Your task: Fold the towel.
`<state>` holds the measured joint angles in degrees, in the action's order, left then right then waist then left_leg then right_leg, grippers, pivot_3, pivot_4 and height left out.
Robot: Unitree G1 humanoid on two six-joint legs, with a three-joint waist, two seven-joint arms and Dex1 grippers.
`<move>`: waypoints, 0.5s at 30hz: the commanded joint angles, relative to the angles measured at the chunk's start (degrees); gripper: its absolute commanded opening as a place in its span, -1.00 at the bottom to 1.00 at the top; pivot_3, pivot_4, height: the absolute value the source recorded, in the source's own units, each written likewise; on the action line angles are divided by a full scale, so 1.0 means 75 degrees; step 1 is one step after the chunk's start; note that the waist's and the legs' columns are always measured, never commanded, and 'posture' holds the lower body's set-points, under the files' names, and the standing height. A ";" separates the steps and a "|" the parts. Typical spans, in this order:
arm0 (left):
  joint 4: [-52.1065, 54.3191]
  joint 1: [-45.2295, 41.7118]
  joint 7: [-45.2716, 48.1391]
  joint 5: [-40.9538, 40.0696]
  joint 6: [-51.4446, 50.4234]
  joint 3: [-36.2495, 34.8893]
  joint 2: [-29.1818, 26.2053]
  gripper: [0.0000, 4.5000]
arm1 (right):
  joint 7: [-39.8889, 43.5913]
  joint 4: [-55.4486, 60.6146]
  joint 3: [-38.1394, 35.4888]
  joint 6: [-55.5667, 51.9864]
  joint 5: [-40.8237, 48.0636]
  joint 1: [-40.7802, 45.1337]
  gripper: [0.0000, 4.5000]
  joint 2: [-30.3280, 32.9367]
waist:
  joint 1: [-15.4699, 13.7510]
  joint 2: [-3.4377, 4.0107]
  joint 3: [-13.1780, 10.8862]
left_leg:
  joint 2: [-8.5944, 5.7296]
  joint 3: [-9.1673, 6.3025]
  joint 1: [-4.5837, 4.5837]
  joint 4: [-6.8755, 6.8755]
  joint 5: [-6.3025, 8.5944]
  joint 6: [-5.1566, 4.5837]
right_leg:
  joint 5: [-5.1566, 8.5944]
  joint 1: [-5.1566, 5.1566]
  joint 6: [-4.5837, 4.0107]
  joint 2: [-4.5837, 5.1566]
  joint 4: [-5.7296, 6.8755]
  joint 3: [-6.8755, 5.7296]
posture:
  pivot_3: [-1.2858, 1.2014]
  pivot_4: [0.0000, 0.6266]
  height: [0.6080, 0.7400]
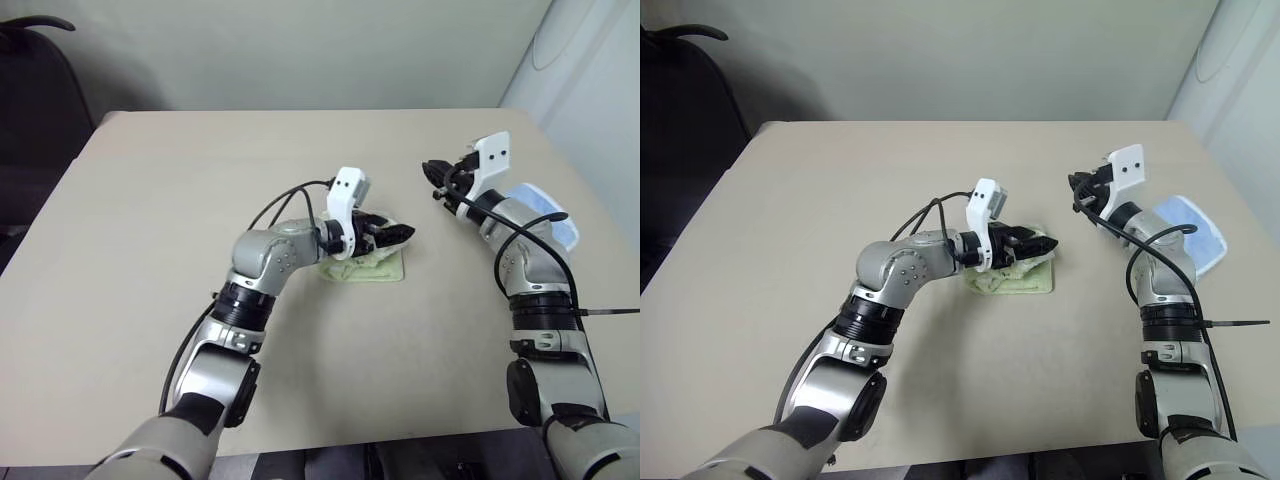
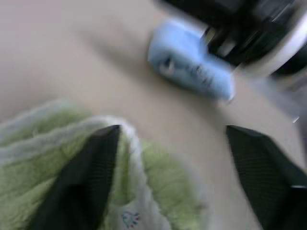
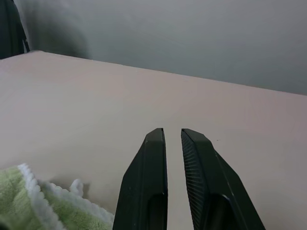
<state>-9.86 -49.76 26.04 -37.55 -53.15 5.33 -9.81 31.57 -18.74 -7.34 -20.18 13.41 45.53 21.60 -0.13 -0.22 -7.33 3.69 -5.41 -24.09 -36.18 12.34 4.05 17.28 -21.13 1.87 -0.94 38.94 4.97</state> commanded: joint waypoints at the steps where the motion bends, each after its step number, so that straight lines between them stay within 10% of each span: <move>1: 0.0860 0.0095 -0.0108 -0.0550 -0.0179 -0.0842 0.0066 0.96 | 0.0245 0.0070 0.0183 0.0057 -0.0016 0.0202 -0.73 0.0105 | 0.0000 0.0000 0.0000 | 0.0000 0.0001 0.0000 0.0001 -0.0001 0.0000 | 0.0000 -0.0002 0.0000 0.0000 0.0000 0.0001 | 0.03 -0.52 1.00; 8: 0.1071 0.0792 -0.0014 0.0547 0.0898 -0.1220 -0.1269 0.85 | 0.1403 0.0874 0.0657 -0.0688 0.0464 -0.0059 -1.00 0.0265 | 0.0039 0.0003 0.0002 | 0.0003 0.0006 0.0002 0.0004 -0.0005 -0.0003 | -0.0001 -0.0005 -0.0002 -0.0005 0.0000 0.0001 | 0.03 -0.52 1.00; 15: 0.0891 0.1167 0.1070 0.1332 0.1574 -0.0175 -0.1502 -0.19 | 0.2143 0.1840 0.1234 -0.1459 0.0742 -0.0600 -1.00 0.0337 | -0.0093 0.0001 0.0002 | -0.0004 -0.0002 -0.0011 -0.0015 -0.0006 -0.0006 | -0.0006 0.0000 0.0007 0.0005 -0.0005 -0.0003 | 0.03 -0.52 1.00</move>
<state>-3.78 -40.63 31.99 -29.31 -43.95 1.96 -21.37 45.77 -8.42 1.28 -30.31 17.78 41.90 23.35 -0.83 -0.21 -7.32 3.65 -5.43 -24.19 -36.36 12.30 4.00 17.23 -21.11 1.94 -0.91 38.91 4.95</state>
